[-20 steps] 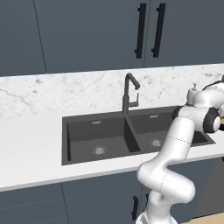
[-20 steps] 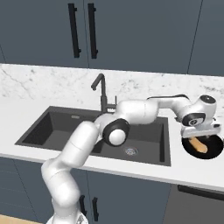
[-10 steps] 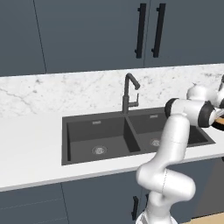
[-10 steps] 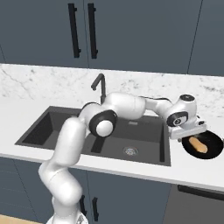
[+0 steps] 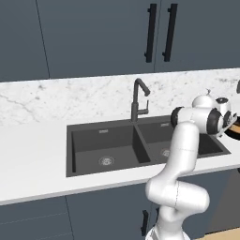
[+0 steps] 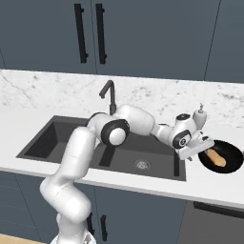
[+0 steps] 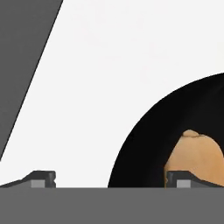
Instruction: Pick the squash from the sink and place it in the bowl. Then pick the bowl and place it in the microwave. Then close the microwave door and press the start button.
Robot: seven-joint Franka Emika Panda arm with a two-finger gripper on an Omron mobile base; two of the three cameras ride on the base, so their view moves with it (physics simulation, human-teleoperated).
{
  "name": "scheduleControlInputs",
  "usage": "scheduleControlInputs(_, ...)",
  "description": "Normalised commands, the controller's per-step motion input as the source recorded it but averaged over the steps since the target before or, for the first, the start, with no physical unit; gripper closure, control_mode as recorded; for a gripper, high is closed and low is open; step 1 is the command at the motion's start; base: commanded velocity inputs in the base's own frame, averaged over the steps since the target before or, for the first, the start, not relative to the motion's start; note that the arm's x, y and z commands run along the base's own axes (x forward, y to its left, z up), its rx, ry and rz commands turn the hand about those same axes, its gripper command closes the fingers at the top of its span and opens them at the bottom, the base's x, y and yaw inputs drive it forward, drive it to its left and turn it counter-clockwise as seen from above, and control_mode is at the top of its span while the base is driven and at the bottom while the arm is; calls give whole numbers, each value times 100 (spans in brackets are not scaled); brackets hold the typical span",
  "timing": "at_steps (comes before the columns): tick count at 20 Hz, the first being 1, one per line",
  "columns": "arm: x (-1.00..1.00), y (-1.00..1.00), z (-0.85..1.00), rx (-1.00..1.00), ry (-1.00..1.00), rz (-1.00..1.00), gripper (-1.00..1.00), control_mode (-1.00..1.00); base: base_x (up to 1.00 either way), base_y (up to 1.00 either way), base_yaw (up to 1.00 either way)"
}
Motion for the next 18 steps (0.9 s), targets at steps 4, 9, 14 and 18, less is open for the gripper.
scheduleControlInputs(4, 25, -37, -23, 0, 1, 0, -100, -100, 0, 0, 0)
scheduleControlInputs(9, 17, -48, -28, 0, 6, 0, 100, -100, 0, 0, 0)
scheduleControlInputs(14, 1, -15, -16, 4, 8, 0, 100, -100, 0, 0, 0)
scheduleControlInputs(18, -89, 56, 73, 5, -2, 3, 100, -100, 0, 0, 0)
